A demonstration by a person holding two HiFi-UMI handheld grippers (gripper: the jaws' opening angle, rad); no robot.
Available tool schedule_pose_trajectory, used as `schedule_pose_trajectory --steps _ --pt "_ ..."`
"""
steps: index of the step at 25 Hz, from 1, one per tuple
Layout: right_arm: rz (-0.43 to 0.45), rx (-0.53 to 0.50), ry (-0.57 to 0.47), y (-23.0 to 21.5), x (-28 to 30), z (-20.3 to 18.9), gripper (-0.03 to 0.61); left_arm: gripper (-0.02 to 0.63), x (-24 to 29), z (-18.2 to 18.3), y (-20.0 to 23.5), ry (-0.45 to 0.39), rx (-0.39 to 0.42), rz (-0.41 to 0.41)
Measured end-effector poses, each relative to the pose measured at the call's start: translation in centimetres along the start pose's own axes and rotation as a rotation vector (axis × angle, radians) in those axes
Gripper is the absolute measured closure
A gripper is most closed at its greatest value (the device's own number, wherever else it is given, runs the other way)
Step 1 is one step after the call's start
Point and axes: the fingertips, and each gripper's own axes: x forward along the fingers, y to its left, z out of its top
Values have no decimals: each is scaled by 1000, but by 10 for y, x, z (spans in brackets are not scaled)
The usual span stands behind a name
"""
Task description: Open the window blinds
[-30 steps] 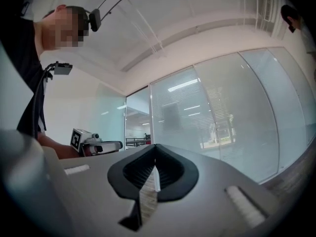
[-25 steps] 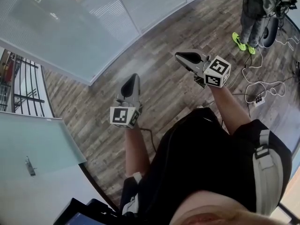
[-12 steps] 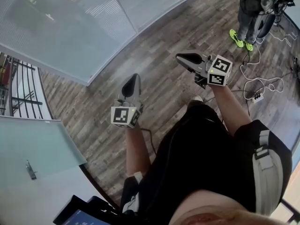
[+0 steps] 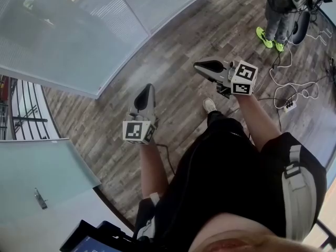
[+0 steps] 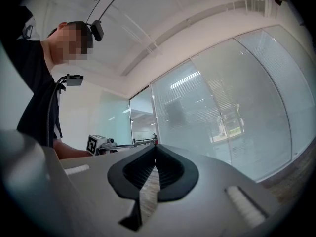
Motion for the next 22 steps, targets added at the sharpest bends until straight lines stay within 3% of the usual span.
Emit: schedule_pose_trajectory --steps 18,22 --pt "113 -38 26 -120 61 29 572 611 113 5 64 -5 16 65" --pt "133 -35 19 -151 69 37 572 611 138 -4 84 17 59 98"
